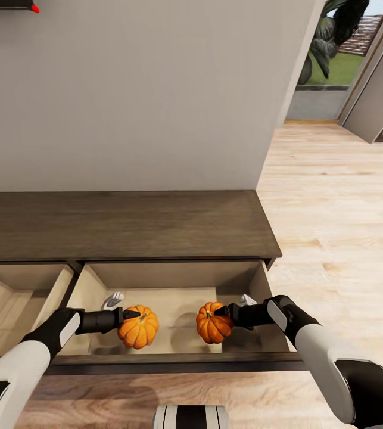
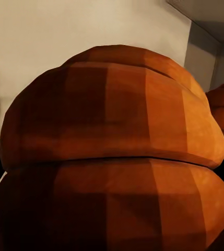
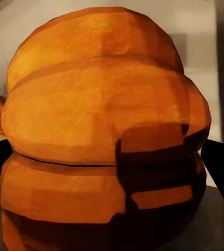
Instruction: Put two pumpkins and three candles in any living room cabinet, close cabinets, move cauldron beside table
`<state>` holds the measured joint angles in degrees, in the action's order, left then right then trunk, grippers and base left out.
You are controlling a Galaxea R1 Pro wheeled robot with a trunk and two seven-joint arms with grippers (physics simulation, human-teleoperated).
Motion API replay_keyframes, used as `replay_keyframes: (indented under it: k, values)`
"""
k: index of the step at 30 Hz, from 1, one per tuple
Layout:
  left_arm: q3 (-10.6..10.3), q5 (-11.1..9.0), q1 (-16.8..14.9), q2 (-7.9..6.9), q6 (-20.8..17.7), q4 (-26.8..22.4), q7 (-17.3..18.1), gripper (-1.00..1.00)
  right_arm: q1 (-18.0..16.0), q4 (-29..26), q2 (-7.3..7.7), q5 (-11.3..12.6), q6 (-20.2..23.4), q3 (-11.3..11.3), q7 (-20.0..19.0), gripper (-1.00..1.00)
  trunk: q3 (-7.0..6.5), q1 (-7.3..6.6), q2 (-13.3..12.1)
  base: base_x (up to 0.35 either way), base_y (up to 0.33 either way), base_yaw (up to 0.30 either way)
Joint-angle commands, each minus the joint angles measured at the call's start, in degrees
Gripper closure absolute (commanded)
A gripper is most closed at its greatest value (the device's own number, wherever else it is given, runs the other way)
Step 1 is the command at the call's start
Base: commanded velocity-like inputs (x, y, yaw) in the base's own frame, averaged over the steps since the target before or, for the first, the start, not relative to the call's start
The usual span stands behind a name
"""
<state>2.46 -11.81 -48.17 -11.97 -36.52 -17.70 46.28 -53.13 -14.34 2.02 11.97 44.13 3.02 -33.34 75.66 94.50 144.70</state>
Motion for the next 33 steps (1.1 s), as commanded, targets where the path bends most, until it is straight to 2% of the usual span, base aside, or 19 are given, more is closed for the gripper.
replay_keyframes:
  k: [1,5,7,14,29,33]
  values:
    - [0.0,0.0,-0.2,0.01,0.0,0.0,-0.1,1.0,0.0,0.0,0.0,0.2,0.0,0.1,-0.1,1.0,0.0,0.0,0.0,0.0,0.0,0.0]
    - [0.0,-0.1,-0.4,0.31,0.2,0.2,-6.0,1.0,0.0,0.1,0.0,0.2,-0.4,0.1,-0.1,1.0,0.0,0.0,0.0,0.0,0.0,0.0]
    - [0.0,-0.1,-0.4,0.89,0.3,0.2,-7.2,1.0,0.0,0.1,0.0,0.2,-0.5,0.1,-0.1,1.0,0.0,0.0,0.0,0.0,0.0,0.0]
    - [0.0,0.0,-0.4,1.76,0.3,0.1,-8.0,1.0,0.0,0.1,-0.01,0.2,-0.5,0.1,-0.1,1.0,0.0,0.0,0.0,0.0,0.0,0.0]
    - [0.1,0.0,-0.5,2.06,0.4,0.2,-9.1,1.0,0.5,0.3,-0.07,0.1,-0.7,0.1,2.1,1.0,0.02,0.0,0.0,0.0,0.0,0.0]
    - [0.1,0.0,-0.5,2.12,0.4,0.6,-10.7,1.0,0.5,0.3,-0.09,0.1,-0.7,0.0,3.9,1.0,0.27,0.0,0.0,0.0,0.0,0.0]
